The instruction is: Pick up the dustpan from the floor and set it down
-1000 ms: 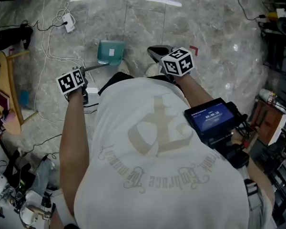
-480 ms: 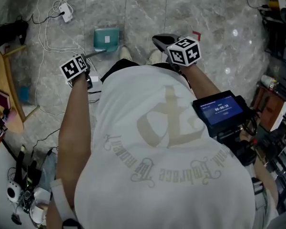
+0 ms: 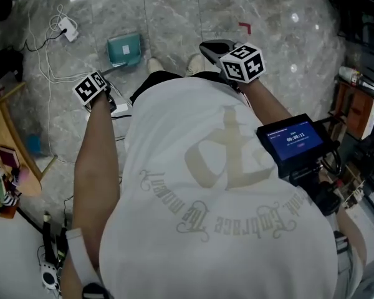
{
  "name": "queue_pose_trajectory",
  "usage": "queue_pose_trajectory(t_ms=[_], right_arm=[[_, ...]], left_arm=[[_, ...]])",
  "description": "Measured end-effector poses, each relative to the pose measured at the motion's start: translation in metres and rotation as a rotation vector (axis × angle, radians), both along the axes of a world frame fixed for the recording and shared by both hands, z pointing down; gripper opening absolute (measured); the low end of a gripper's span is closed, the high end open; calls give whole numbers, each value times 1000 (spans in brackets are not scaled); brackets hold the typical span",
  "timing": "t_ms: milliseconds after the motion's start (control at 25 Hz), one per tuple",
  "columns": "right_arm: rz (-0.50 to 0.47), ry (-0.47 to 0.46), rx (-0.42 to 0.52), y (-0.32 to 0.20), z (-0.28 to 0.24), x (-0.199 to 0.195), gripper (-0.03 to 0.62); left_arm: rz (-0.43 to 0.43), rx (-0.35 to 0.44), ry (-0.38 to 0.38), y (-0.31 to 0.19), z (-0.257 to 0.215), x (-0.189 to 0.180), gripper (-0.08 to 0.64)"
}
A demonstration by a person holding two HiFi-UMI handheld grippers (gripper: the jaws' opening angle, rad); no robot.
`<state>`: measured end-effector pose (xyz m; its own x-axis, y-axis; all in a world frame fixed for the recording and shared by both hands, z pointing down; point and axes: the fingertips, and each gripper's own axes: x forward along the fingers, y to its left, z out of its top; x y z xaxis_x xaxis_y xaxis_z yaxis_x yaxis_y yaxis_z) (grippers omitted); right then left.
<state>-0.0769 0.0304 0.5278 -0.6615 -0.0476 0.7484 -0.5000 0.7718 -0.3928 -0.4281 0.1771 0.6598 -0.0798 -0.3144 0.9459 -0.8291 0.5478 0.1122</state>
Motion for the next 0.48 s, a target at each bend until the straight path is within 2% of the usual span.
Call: queue_pose_trajectory(t_ms=[280, 480], right_arm=[[69, 36, -1, -4, 4, 28, 18], [80, 51, -9, 0, 7, 36, 18]], left_arm=[[-28, -17, 3, -10, 18, -8, 97], [-48, -40, 4, -9, 28, -10, 97]])
